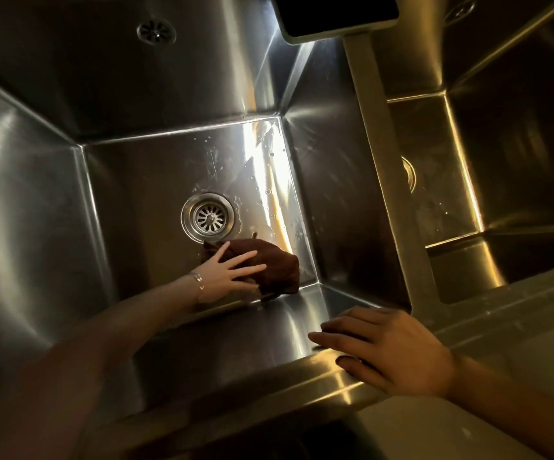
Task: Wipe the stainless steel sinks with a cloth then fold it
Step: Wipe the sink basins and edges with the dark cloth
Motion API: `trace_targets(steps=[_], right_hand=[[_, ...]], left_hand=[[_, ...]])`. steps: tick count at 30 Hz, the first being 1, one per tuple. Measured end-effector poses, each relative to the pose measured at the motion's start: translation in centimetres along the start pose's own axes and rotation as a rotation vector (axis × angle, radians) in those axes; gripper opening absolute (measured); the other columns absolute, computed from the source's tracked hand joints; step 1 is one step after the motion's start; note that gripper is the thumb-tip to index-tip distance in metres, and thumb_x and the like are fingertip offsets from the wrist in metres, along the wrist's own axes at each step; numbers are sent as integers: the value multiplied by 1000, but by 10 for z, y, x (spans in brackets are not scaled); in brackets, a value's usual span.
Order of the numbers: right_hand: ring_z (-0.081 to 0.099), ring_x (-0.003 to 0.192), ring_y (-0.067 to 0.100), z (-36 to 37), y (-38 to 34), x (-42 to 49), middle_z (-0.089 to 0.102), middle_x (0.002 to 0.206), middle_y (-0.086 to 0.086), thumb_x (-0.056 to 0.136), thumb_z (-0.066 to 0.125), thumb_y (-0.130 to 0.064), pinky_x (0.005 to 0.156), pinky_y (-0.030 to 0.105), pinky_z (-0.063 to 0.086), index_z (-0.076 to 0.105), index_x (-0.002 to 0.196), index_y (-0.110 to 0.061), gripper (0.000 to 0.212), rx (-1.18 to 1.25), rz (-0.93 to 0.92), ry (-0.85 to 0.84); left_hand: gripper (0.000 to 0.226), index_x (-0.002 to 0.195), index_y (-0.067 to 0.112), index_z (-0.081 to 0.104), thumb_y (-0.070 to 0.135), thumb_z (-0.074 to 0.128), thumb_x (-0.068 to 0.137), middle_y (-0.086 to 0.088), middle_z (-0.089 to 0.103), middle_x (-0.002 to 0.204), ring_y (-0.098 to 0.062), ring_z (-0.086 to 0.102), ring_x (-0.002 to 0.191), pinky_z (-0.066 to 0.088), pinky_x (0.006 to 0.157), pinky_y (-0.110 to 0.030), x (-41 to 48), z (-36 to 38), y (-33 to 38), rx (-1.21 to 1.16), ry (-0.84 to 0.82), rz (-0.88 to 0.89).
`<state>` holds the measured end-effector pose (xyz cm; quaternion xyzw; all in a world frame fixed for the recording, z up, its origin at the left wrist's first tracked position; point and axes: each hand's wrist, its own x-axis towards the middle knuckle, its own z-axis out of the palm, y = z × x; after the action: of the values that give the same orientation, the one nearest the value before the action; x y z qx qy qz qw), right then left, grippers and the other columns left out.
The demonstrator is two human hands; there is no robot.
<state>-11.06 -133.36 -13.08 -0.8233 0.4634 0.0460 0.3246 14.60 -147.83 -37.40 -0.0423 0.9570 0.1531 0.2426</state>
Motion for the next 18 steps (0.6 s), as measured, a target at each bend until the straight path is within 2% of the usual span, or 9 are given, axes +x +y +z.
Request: trace_targets(steps=[2, 5, 6, 9, 12, 15, 18], right_hand=[[59, 104, 7, 1, 0, 0, 62, 119, -7, 99, 37, -42, 75, 28, 54, 48, 134, -30, 39, 7, -1, 6], [58, 105, 8, 4, 2, -1, 61, 119, -6, 99, 39, -42, 77, 28, 53, 47, 135, -30, 39, -5, -3, 9], [58, 105, 9, 6, 2, -1, 61, 120, -6, 99, 39, -42, 77, 28, 53, 47, 135, -31, 39, -2, -2, 2], [57, 106, 10, 7, 3, -1, 60, 121, -5, 99, 37, -42, 79, 29, 52, 45, 136, -31, 39, -8, -3, -13], [56, 106, 11, 10, 5, -2, 58, 121, -4, 100, 36, -41, 78, 29, 52, 45, 136, -29, 39, 12, -11, -2], [55, 110, 12, 9, 7, -4, 58, 124, -2, 100, 37, -39, 82, 29, 52, 45, 137, -25, 40, -14, -49, 5], [54, 116, 15, -1, 15, -3, 59, 125, 1, 100, 36, -35, 89, 32, 50, 48, 135, -21, 40, -81, -143, 12]], left_hand=[[75, 145, 44, 8, 9, 45, 89, 12, -36, 144, -25, -42, 128, -9, 105, -65, -8, 10, -8, 16, -95, 22], [77, 145, 44, 1, 10, 45, 91, 18, -49, 134, -21, -45, 127, -9, 106, -62, 16, -2, -4, -37, -68, -15], [76, 145, 44, 0, 12, 45, 93, 18, -48, 136, -22, -43, 129, -7, 107, -62, 30, -10, 1, -45, -44, -29], [72, 146, 42, 5, 14, 46, 94, 13, -26, 152, -24, -28, 137, 0, 110, -60, 67, -32, 5, -33, 22, -90], [66, 146, 41, 14, 14, 46, 94, 11, -19, 155, -26, -19, 141, 8, 113, -56, 80, -42, -2, -14, 50, -192], [59, 145, 37, 22, 15, 44, 95, 9, -13, 156, -27, -13, 143, 15, 114, -54, 64, -46, 3, -120, 36, -298], [60, 145, 35, 21, 19, 45, 93, 9, -4, 157, -29, -5, 143, 28, 110, -48, 46, -42, 27, -131, -32, -181]])
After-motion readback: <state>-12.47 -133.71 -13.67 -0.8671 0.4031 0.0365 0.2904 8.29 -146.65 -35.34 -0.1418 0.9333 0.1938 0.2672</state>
